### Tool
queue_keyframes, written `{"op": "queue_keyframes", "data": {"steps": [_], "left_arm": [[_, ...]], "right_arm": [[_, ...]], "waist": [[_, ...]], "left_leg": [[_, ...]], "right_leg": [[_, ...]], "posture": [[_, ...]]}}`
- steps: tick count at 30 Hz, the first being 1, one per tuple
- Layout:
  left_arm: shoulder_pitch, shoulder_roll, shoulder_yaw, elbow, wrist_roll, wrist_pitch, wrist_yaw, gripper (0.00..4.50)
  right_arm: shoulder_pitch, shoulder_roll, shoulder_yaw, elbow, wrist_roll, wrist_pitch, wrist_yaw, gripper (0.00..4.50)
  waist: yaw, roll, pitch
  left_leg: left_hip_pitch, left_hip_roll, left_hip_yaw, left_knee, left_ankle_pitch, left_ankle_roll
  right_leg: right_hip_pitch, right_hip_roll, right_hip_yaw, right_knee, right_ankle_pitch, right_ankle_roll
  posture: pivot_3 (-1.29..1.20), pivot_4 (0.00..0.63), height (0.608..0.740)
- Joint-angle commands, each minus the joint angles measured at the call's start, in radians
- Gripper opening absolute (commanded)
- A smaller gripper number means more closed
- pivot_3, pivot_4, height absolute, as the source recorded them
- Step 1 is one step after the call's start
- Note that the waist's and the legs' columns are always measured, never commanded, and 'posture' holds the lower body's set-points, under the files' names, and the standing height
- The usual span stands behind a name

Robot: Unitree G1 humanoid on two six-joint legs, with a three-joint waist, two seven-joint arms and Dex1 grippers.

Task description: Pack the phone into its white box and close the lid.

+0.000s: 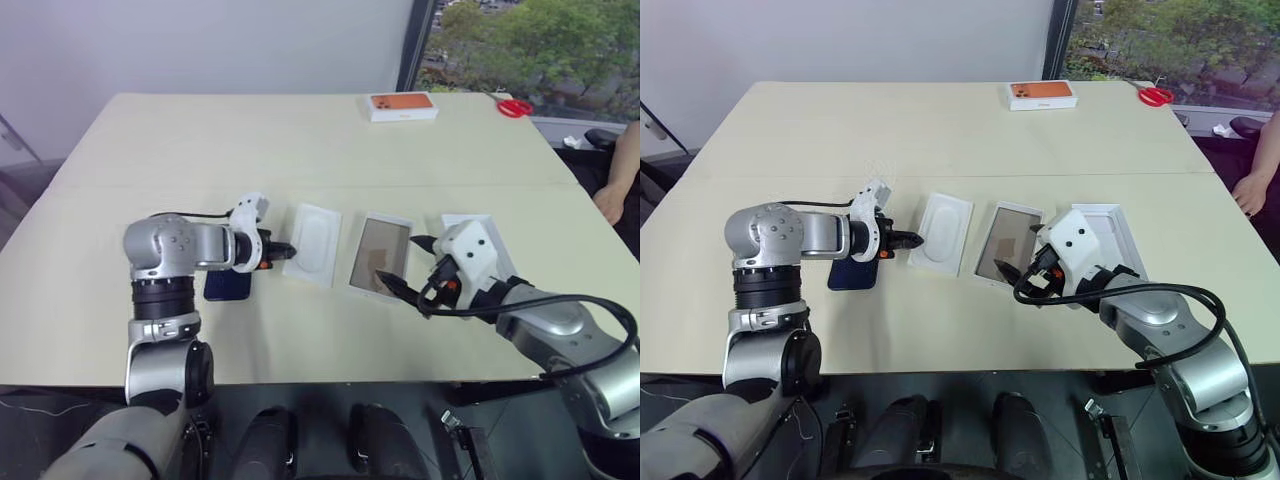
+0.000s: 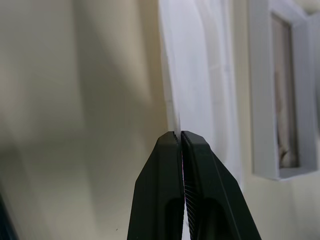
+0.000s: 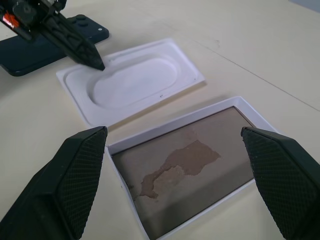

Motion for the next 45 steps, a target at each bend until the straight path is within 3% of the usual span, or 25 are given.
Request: {"op": "queue_keyframes", "data": {"steps": [1,11,17,21,31,45], "left_arm": [[-0.015,0.010,0.063,0.007,-0.055,0.008,0.028,0.04],[-0.002,0.021,0.129,0.045,-0.183,0.008,0.040,0.04],[-0.018,0.041,0.159,0.072,-0.278,0.008,0.056,0.04],[-0.053,-0.026,0.080,0.021,-0.332,0.008,0.112,0.04],[-0.119,-0.249,0.040,0.036,-0.295,0.008,0.275,0.04],[-0.127,-0.323,-0.022,0.057,-0.229,0.008,0.365,0.04]], "right_arm": [[0.001,-0.010,-0.031,-0.041,0.002,-0.009,0.008,4.50],[0.010,-0.017,-0.044,-0.037,-0.009,-0.015,0.019,4.50],[0.080,-0.091,-0.146,-0.035,-0.006,-0.014,0.065,4.50],[0.196,-0.171,-0.257,-0.037,-0.017,-0.013,0.128,4.50],[0.218,-0.162,-0.277,-0.008,-0.057,-0.043,0.128,4.50],[0.207,-0.140,-0.262,-0.001,-0.080,-0.051,0.117,4.50]], "waist": [[0.001,0.000,0.000],[0.001,0.000,0.000],[0.002,0.000,0.000],[0.013,-0.001,0.000],[0.025,-0.001,0.000],[0.026,-0.001,0.000]], "left_leg": [[0.000,0.000,0.000,0.000,0.000,0.000],[0.000,-0.001,0.000,0.000,0.000,0.000],[0.000,-0.001,0.000,0.000,0.000,0.000],[0.000,-0.002,0.000,0.000,0.000,0.000],[0.000,-0.002,0.000,0.001,0.000,0.000],[0.000,-0.003,0.000,0.001,0.000,0.000]], "right_leg": [[0.000,0.000,0.000,0.000,0.000,0.000],[0.000,-0.002,0.000,0.000,0.000,0.000],[0.000,-0.002,-0.001,0.000,0.000,0.000],[0.001,-0.003,-0.001,0.000,0.000,0.000],[0.002,-0.003,0.000,-0.001,0.000,0.000],[0.002,-0.002,-0.001,-0.001,0.000,0.000]], "posture": [[0.00,0.150,0.740],[0.00,0.150,0.740],[0.00,0.150,0.740],[0.00,0.150,0.740],[0.00,0.150,0.740],[0.00,0.150,0.740]]}}
